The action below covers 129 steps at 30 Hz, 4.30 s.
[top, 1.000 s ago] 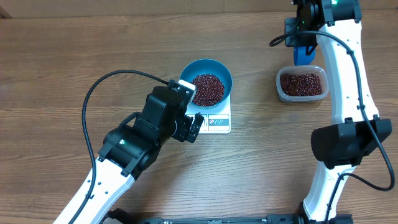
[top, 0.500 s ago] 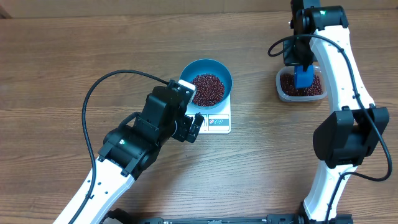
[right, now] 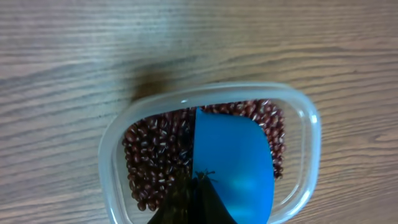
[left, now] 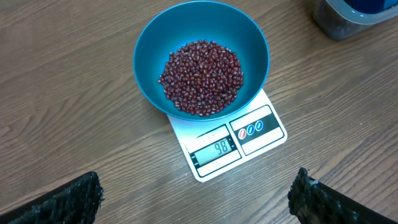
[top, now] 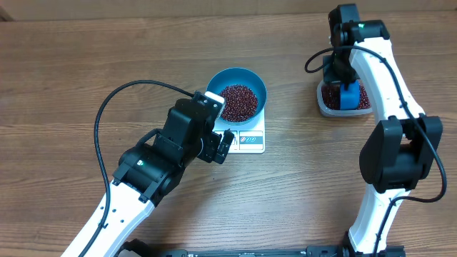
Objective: Scoop item into bowl and weigh 150g on scale
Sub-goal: 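Lower the blue scoop into the red beans with the right gripper, then lift the filled blue scoop and carry it over the teal bowl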
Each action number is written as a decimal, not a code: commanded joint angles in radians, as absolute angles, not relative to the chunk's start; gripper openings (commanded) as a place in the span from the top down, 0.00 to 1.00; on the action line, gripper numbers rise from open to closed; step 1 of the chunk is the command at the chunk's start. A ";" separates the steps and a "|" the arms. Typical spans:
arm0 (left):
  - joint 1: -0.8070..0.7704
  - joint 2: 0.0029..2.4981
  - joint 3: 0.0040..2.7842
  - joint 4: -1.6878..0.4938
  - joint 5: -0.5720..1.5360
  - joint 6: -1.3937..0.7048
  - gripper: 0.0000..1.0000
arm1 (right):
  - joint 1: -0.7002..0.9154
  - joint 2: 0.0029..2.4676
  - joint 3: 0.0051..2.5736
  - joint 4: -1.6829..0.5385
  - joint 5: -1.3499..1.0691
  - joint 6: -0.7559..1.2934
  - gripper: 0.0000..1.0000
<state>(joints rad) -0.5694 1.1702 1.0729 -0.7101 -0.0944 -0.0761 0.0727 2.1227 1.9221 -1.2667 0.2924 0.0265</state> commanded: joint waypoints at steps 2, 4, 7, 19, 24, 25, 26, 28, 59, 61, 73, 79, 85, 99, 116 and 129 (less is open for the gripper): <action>-0.570 1.178 1.067 -0.707 -0.104 -0.083 0.01 | 0.068 2.091 1.916 -1.261 0.302 0.034 0.96; -0.570 1.178 1.067 -0.707 -0.104 -0.083 0.00 | 0.068 2.091 1.916 -1.261 0.297 0.034 0.96; -0.570 1.178 1.067 -0.707 -0.104 -0.083 0.00 | 0.068 2.091 1.916 -1.256 0.241 0.034 0.96; -0.570 1.178 1.067 -0.707 -0.104 -0.083 0.00 | 0.042 2.091 1.919 -1.225 -0.014 0.034 0.96; -0.570 1.178 1.067 -0.706 -0.104 -0.083 0.00 | 0.003 2.091 1.919 -1.231 -0.084 0.033 0.96; -0.570 1.178 1.067 -0.707 -0.104 -0.083 0.00 | -0.008 2.091 1.919 -1.232 -0.101 0.033 0.96; -0.570 1.178 1.067 -0.707 -0.104 -0.083 0.00 | -0.018 2.091 1.919 -1.232 -0.117 0.029 0.96; -0.570 1.178 1.067 -0.706 -0.104 -0.083 0.00 | -0.041 2.091 1.919 -1.234 -0.157 0.025 0.96; -0.570 1.178 1.067 -0.706 -0.104 -0.083 0.00 | -0.307 2.091 1.919 -1.293 -0.477 -0.134 0.96; -0.570 1.178 1.067 -0.706 -0.104 -0.083 0.00 | -0.326 2.091 1.919 -1.301 -0.524 -0.146 0.96; -0.570 1.178 1.067 -0.706 -0.104 -0.083 0.00 | -0.427 2.091 1.919 -1.361 -0.721 -0.241 0.96; -0.570 1.178 1.067 -0.707 -0.104 -0.083 0.01 | -0.443 2.090 1.924 -1.369 -0.771 -0.241 0.96; -0.570 1.178 1.067 -0.707 -0.104 -0.083 0.00 | -0.445 2.077 1.973 -1.393 -0.791 -0.241 0.96; -0.570 1.178 1.067 -0.706 -0.104 -0.083 0.00 | -0.438 1.945 2.017 -1.417 -0.927 -0.241 0.96; -0.570 1.178 1.067 -0.707 -0.104 -0.083 0.00 | -0.193 1.863 2.017 -1.442 -0.964 -0.241 0.96; -0.570 1.178 1.067 -0.706 -0.104 -0.083 0.00 | 0.087 1.863 2.017 -1.299 -0.883 -0.233 0.96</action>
<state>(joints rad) -0.5694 1.1702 1.0729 -0.7101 -0.0944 -0.0761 0.0536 1.9034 1.9823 -1.3182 -0.9222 -0.2344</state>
